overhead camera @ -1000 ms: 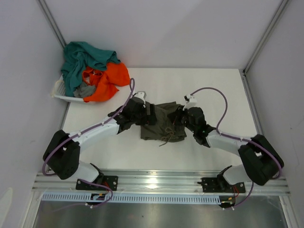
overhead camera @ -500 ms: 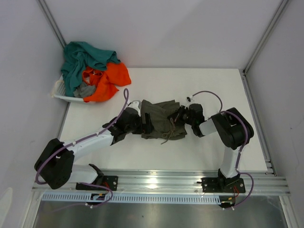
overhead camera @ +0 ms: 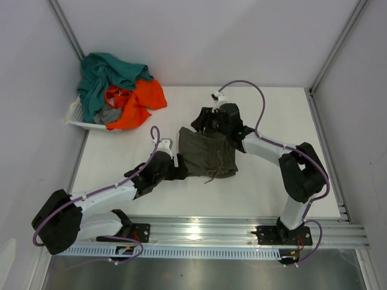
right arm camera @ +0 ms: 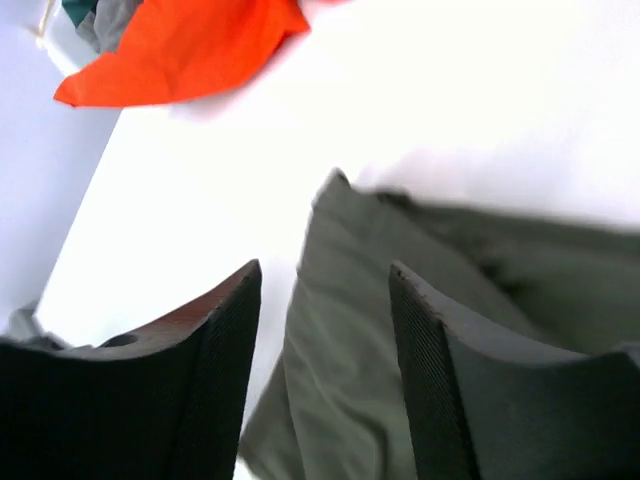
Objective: Fold and stack the shorts
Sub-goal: Fold the shorts
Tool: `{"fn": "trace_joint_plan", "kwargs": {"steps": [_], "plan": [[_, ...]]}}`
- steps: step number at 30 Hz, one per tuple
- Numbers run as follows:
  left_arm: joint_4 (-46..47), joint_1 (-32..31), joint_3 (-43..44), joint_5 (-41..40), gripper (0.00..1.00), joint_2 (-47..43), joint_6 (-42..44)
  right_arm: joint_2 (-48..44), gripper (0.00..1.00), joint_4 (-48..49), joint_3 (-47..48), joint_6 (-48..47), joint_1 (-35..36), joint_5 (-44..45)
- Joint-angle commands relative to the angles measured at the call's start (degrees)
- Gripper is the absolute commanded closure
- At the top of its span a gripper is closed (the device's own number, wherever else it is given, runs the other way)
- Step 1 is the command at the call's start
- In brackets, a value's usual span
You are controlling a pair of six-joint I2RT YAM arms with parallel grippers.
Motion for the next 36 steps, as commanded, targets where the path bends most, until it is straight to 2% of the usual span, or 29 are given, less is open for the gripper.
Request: {"fn": "trace_joint_plan", "kwargs": {"steps": [1, 3, 4, 7, 13, 17, 20, 28, 36], "plan": [[0.2, -0.5, -2.4, -7.4, 0.12, -2.9, -2.0, 4.3, 0.41, -13.0, 9.3, -9.7, 3.7, 5.6], [1.3, -0.5, -5.1, -8.8, 0.19, -4.3, -3.0, 6.4, 0.39, -16.3, 12.9, -11.3, 5.3, 8.3], [5.4, -0.5, -7.0, -9.1, 0.23, -4.8, -3.2, 8.8, 0.39, -17.4, 16.6, -12.4, 6.5, 9.4], [11.0, -0.5, -10.7, -8.7, 0.25, -6.1, -2.3, 13.8, 0.37, -22.0, 23.3, -14.0, 7.7, 12.0], [15.8, -0.5, -13.2, -9.1, 0.18, -5.2, 0.2, 19.0, 0.37, -26.1, 29.2, -16.0, 10.1, 20.7], [21.0, -0.5, -14.4, -6.7, 0.18, -4.1, 3.3, 22.4, 0.37, -28.2, 32.1, -16.5, 10.8, 24.6], [27.1, -0.5, -15.3, -4.1, 0.19, -2.6, 7.8, 23.8, 0.38, -28.3, 33.7, -16.5, 10.7, 24.7], [33.7, -0.5, -14.4, 0.8, 0.29, 3.3, 12.9, 24.6, 0.41, -26.7, 34.7, -17.4, 10.9, 23.9], [43.7, -0.8, -16.9, 2.0, 0.28, 6.4, 16.6, 25.3, 0.43, -26.8, 35.7, -17.8, 10.8, 23.0]]}}
